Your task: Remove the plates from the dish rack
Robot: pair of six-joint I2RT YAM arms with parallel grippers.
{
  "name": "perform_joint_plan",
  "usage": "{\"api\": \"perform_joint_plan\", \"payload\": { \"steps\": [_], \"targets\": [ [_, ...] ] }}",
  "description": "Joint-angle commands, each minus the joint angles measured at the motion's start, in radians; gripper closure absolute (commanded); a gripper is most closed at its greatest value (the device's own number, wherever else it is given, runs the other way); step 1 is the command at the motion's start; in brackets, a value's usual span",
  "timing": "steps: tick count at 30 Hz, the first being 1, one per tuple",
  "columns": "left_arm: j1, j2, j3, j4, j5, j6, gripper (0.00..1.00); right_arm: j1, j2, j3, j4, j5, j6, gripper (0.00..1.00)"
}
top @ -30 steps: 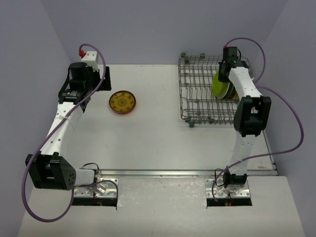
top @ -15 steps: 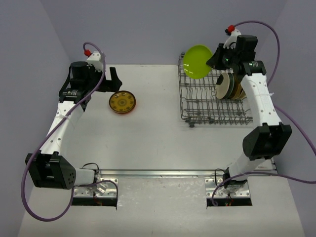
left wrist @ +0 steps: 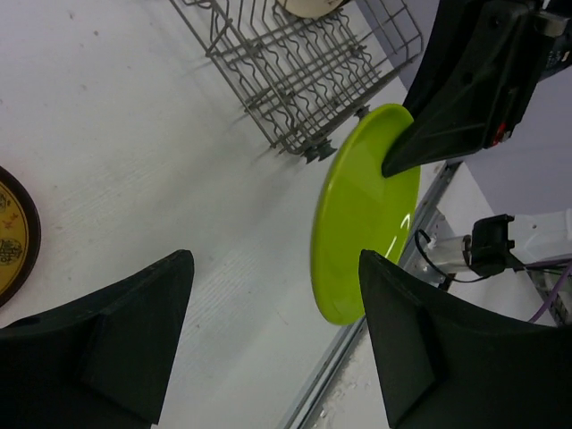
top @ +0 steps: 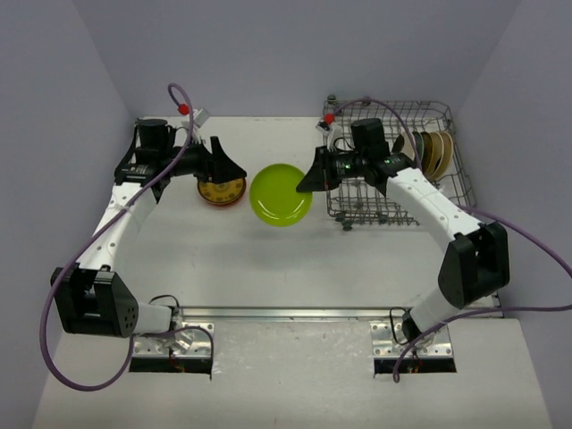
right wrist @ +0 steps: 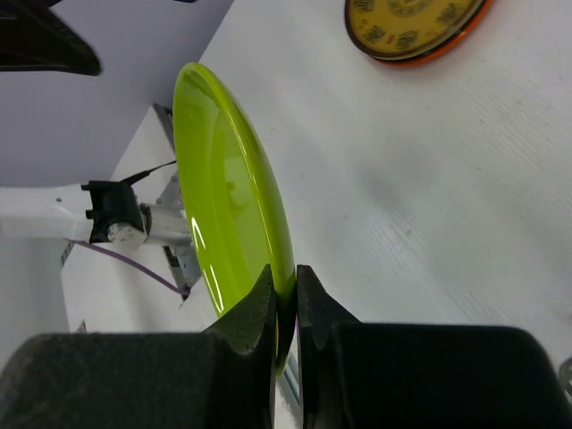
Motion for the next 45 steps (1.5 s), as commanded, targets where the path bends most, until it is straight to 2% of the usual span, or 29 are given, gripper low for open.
{"api": "perform_joint_plan", "payload": {
  "steps": [1,6,12,20,22,25,28,32,35,39,45],
  "targets": [
    [-0.014,0.049,0.001,-0.088,0.057,0.113,0.33,0.046,-0.019,0.073,0.058,-0.032,-0.026,1.00],
    [-0.017,0.076,-0.006,-0.130,0.059,0.188,0.42,0.091,0.024,0.119,0.034,-0.031,-0.035,1.00],
    [-0.020,0.073,-0.021,-0.131,0.031,0.214,0.43,0.109,0.073,0.157,0.007,-0.020,-0.034,1.00],
    [0.022,-0.005,-0.074,-0.012,-0.042,0.102,0.36,0.105,0.024,0.090,-0.012,0.046,-0.048,1.00],
    [0.084,-0.030,-0.071,0.007,0.002,0.086,0.35,0.103,-0.009,0.041,-0.007,0.053,-0.063,1.00],
    [0.111,-0.042,-0.073,0.011,0.081,0.089,0.34,0.103,-0.017,0.001,0.000,0.049,-0.069,1.00],
    [0.102,-0.045,-0.091,0.007,0.176,0.100,0.35,0.103,0.000,0.008,0.013,0.021,-0.054,1.00],
    [0.013,-0.064,-0.097,-0.049,0.150,0.191,0.36,0.105,0.025,0.052,0.010,-0.004,-0.040,1.00],
    [-0.053,-0.065,-0.101,-0.081,0.083,0.226,0.39,0.105,0.050,0.079,0.010,-0.033,-0.028,1.00],
    [-0.075,-0.037,-0.094,-0.104,0.024,0.249,0.46,0.109,0.065,0.106,0.006,-0.058,-0.028,1.00],
    [-0.102,0.012,-0.064,-0.156,-0.046,0.290,0.66,0.111,0.071,0.115,-0.003,-0.048,-0.032,1.00]
  ]
}}
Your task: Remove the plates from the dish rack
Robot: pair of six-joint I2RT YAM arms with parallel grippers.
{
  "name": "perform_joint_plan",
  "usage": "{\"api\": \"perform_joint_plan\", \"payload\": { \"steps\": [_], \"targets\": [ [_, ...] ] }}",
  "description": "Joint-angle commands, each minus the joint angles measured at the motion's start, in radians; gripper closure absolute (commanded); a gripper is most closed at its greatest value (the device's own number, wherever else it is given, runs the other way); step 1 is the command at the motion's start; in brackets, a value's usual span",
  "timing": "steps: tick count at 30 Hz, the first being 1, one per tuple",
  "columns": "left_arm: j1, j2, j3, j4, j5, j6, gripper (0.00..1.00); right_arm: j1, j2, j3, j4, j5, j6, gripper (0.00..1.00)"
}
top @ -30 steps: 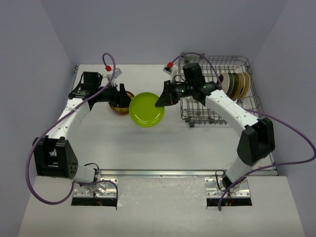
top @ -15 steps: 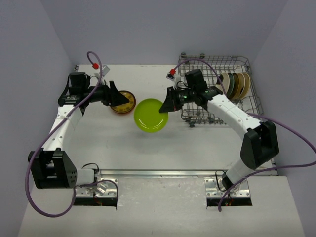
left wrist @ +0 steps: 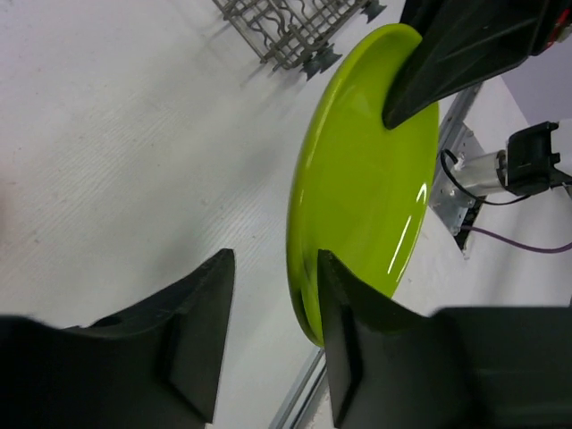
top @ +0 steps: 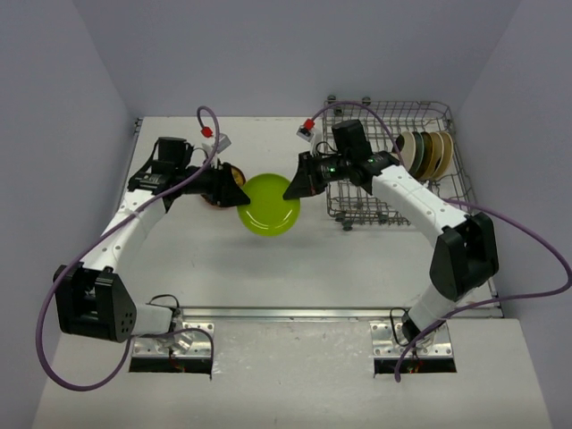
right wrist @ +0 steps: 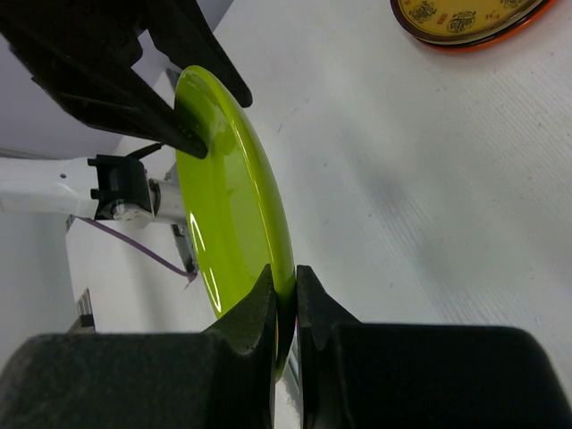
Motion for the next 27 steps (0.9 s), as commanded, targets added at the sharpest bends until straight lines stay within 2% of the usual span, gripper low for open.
{"api": "perform_joint_plan", "payload": {
  "steps": [1,5,6,7,8,10,11,14,16,20,23,27],
  "targets": [
    [-0.020,0.029,0.034,-0.023,-0.062,0.059,0.71,0.007,0.000,0.053,0.025,-0.021,0.002,1.00],
    [-0.022,0.035,0.029,-0.020,-0.098,0.052,1.00,0.006,0.003,0.054,0.010,0.007,0.000,1.00],
    [-0.021,0.034,0.028,-0.014,-0.104,0.044,1.00,0.006,0.006,0.055,0.004,0.016,-0.002,0.90],
    [-0.020,0.036,0.028,-0.006,-0.108,0.032,1.00,0.006,0.009,0.058,-0.002,0.036,-0.004,0.69],
    [-0.018,0.041,0.028,0.000,-0.109,0.019,1.00,0.006,0.010,0.062,-0.009,0.066,-0.008,0.40],
    [-0.004,0.051,0.032,0.003,-0.100,0.011,1.00,0.006,0.010,0.066,-0.029,0.111,-0.020,0.18],
    [0.013,0.067,0.036,0.004,-0.094,0.000,1.00,0.004,0.009,0.071,-0.045,0.174,-0.034,0.03],
    [0.115,0.136,0.063,-0.005,-0.086,-0.028,1.00,-0.014,-0.003,0.092,-0.097,0.334,-0.082,0.01],
    [0.196,0.195,0.100,-0.020,-0.106,-0.038,1.00,-0.046,-0.009,0.103,-0.114,0.348,-0.084,0.01],
    [0.275,0.293,0.170,-0.037,-0.193,-0.055,1.00,-0.119,-0.002,0.139,-0.155,0.309,-0.076,0.01],
    [0.291,0.370,0.213,-0.040,-0.252,-0.063,1.00,-0.165,0.001,0.141,-0.168,0.232,-0.071,0.01],
    [0.302,0.437,0.252,-0.048,-0.277,-0.066,1.00,-0.184,-0.006,0.125,-0.166,0.225,-0.076,0.01]
  ]
}}
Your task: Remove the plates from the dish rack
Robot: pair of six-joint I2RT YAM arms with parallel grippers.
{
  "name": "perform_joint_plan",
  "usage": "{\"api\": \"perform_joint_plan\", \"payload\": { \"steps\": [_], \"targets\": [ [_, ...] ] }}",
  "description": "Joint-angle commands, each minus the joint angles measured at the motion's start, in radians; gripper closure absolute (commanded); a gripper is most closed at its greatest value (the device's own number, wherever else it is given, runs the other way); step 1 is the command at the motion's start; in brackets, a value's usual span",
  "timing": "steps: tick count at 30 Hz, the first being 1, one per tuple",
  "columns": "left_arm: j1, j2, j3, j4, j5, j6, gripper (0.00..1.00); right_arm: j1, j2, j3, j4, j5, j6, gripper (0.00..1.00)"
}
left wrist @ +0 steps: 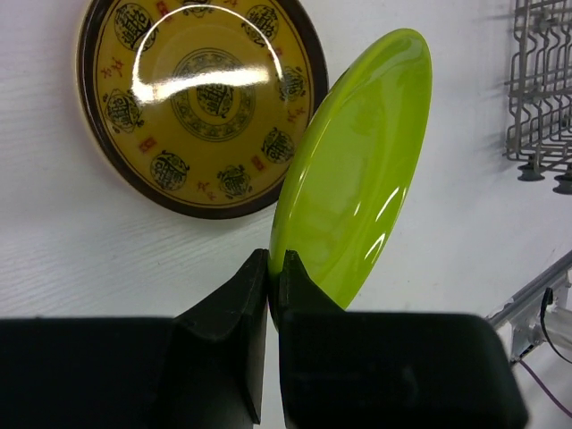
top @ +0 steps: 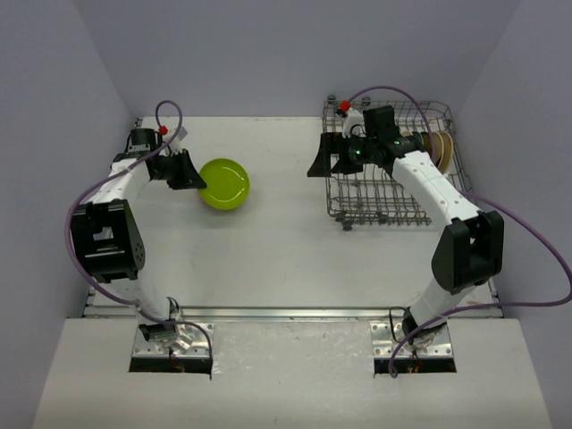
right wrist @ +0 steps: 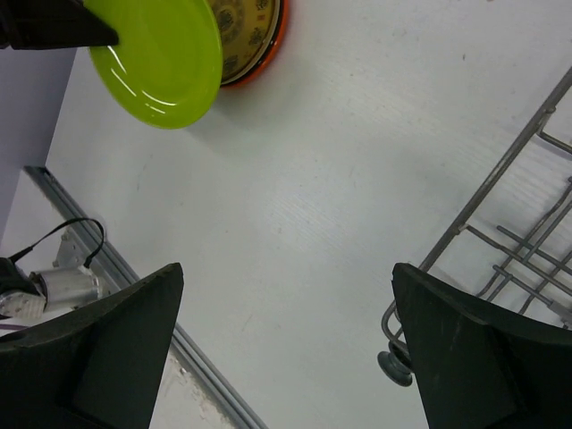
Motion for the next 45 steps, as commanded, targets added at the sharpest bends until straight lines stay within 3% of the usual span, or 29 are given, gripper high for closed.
{"api": "perform_joint_plan", "payload": {
  "steps": [1,18,21,24,25,26,27,33,39,45],
  "targets": [
    [0.002,0.049,0.067,0.010,-0.024,-0.016,1.00,-0.006,-0.034,0.019,-0.006,-0.036,-0.016,0.01],
    [0.054,0.256,0.200,0.040,0.028,-0.058,1.00,-0.007,-0.016,-0.001,-0.015,-0.133,-0.017,0.01],
    [0.056,0.263,0.204,0.040,0.017,-0.059,0.79,-0.006,-0.016,0.002,-0.013,-0.135,-0.017,0.01],
    [0.059,0.257,0.225,0.035,-0.028,-0.056,0.43,-0.007,-0.016,0.002,-0.013,-0.128,-0.016,0.01],
    [0.060,0.249,0.230,0.029,-0.044,-0.055,0.28,-0.007,-0.017,0.001,-0.013,-0.128,-0.017,0.01],
    [0.060,0.248,0.232,0.029,-0.059,-0.055,0.26,-0.007,-0.017,0.001,-0.013,-0.126,-0.016,0.01],
    [0.060,0.233,0.245,0.026,-0.074,-0.051,0.11,-0.007,-0.019,0.001,-0.014,-0.123,-0.017,0.01],
    [0.060,0.108,0.249,0.042,-0.250,0.004,0.02,-0.007,-0.028,0.016,-0.021,-0.039,-0.027,0.01],
    [0.055,-0.070,0.125,0.115,-0.455,0.069,0.01,-0.009,-0.035,0.071,-0.045,0.375,-0.114,0.03],
    [-0.009,-0.368,-0.133,0.288,-0.497,0.156,0.00,-0.131,0.032,0.195,-0.063,0.548,-0.199,0.40]
  ]
}}
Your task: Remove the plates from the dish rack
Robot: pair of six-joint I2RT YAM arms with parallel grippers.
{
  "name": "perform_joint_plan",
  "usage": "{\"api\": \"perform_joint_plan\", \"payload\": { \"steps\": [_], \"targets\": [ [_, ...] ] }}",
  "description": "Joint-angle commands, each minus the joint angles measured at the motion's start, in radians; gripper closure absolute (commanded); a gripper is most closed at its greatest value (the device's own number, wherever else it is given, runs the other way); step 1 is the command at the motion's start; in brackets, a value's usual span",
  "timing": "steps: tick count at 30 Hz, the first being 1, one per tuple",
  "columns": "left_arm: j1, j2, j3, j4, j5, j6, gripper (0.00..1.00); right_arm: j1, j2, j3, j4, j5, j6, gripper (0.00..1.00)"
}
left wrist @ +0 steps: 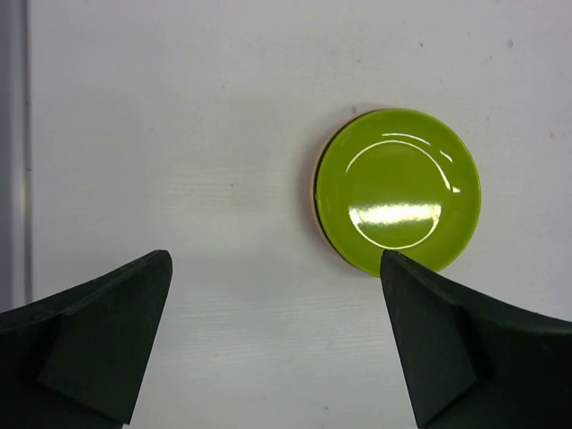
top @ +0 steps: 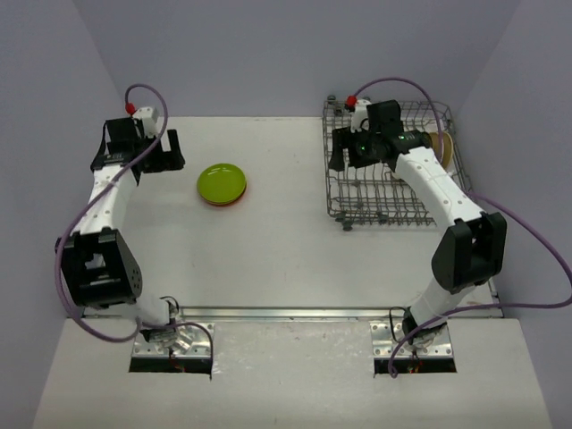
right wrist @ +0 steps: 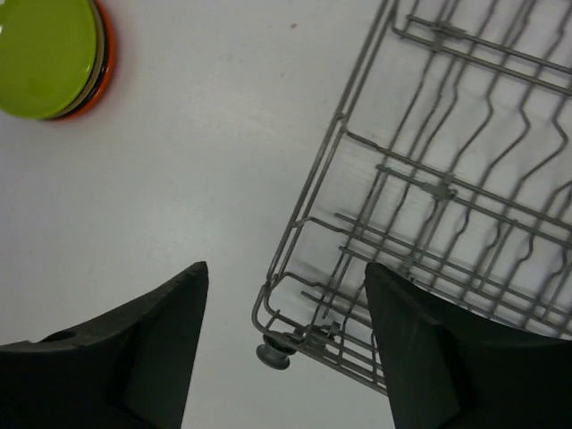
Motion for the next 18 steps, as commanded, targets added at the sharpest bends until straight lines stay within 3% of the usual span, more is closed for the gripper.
{"api": "perform_joint_plan", "payload": {
  "steps": [1,6,18],
  "targets": [
    [-0.074,-0.186,-0.126,0.145,-0.102,0.087,0.00,-0.123,0.045,0.146,0.010,0.212,-0.070,0.44],
    [-0.210,-0.247,-0.161,0.164,-0.226,0.113,0.00,-0.234,0.138,0.252,-0.005,0.312,-0.047,0.49],
    [-0.260,-0.236,-0.160,0.168,-0.267,0.101,0.00,-0.334,0.300,0.352,-0.003,0.327,-0.001,0.50]
  ]
}}
